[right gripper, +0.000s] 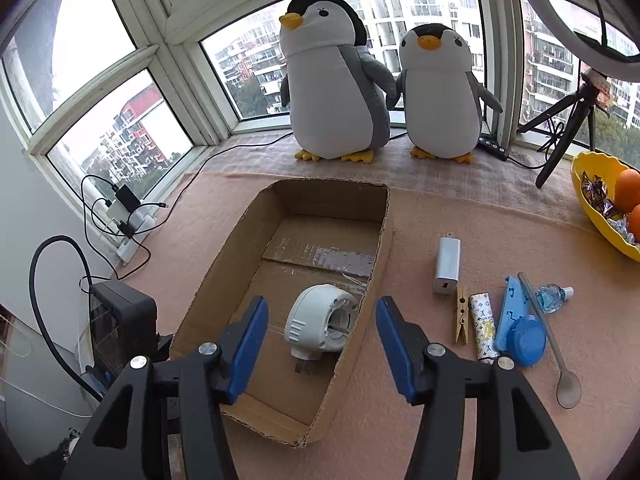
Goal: Organize rigid objects
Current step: 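Carry the plug adapter with the right gripper into the cardboard box, then open the right gripper to release the adapter in the box, then grasp the white lotion bottle with the right gripper, then carry the lotion bottle with the right gripper into the box, then open the right gripper to set the bottle beside the adapter, then grasp the black cylinder with the right gripper, then carry the black cylinder with the right gripper toward the box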
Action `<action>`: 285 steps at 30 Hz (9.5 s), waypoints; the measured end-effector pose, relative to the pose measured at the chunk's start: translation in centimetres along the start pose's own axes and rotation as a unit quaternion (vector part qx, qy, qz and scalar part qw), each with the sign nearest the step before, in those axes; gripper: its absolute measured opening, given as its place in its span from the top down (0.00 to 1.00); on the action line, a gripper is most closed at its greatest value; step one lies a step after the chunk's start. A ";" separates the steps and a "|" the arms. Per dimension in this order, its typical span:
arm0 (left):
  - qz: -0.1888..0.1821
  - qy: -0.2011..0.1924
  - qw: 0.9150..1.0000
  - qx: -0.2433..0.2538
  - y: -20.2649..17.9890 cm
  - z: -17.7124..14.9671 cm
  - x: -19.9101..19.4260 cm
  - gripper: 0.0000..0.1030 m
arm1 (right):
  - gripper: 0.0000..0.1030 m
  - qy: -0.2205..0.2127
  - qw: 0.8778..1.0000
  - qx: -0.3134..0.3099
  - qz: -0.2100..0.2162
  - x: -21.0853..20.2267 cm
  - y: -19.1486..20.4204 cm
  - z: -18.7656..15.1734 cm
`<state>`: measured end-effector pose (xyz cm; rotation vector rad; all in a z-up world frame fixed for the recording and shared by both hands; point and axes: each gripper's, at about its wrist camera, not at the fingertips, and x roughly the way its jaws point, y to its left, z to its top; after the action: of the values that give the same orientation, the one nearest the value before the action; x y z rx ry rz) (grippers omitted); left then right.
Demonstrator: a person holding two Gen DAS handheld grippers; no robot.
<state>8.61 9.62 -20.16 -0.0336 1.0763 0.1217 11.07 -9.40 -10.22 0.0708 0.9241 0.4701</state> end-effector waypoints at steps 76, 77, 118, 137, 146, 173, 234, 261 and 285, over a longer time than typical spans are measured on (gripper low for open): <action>0.006 0.003 1.000 -0.001 -0.2 -0.1 0.0 0.60 | 0.83 0.207 0.968 -0.095 -0.106 1.3 -16.5 -10.0; 0.006 0.003 1.000 -0.001 -0.2 -0.1 0.0 0.60 | 0.83 0.205 0.969 -0.092 -0.106 1.3 -16.5 -10.0; 0.001 0.002 1.000 -0.003 -0.4 0.2 0.1 0.60 | 0.83 0.055 0.988 -0.140 0.039 -4.0 0.8 -3.5; 0.000 0.001 1.000 -0.003 -0.4 0.2 0.1 0.61 | 0.83 0.082 0.987 -0.129 0.045 2.5 4.3 -4.0; 0.000 0.001 1.000 -0.004 -0.4 0.2 0.1 0.61 | 0.83 0.096 0.987 -0.130 0.028 4.3 4.3 -4.3; -0.001 0.000 1.000 -0.003 -0.3 0.1 0.1 0.60 | 0.54 0.073 0.988 -0.132 0.018 2.8 4.1 -4.0; 0.001 0.000 1.000 -0.003 -0.5 0.2 0.0 0.60 | 0.79 0.232 0.965 -0.104 -0.064 1.4 -13.0 -11.5; -0.002 -0.003 1.000 -0.003 -0.1 -0.1 0.0 0.60 | 0.86 0.136 0.983 -0.095 -0.075 -1.7 -10.0 -7.2; -0.002 -0.014 1.000 0.003 -0.2 -0.3 -0.2 0.60 | 0.86 0.035 0.996 -0.077 -0.012 2.5 -1.9 1.9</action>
<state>8.30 9.38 -20.08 -0.0282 1.0488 0.1159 14.50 -9.76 -11.48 -0.0974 0.9535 0.5224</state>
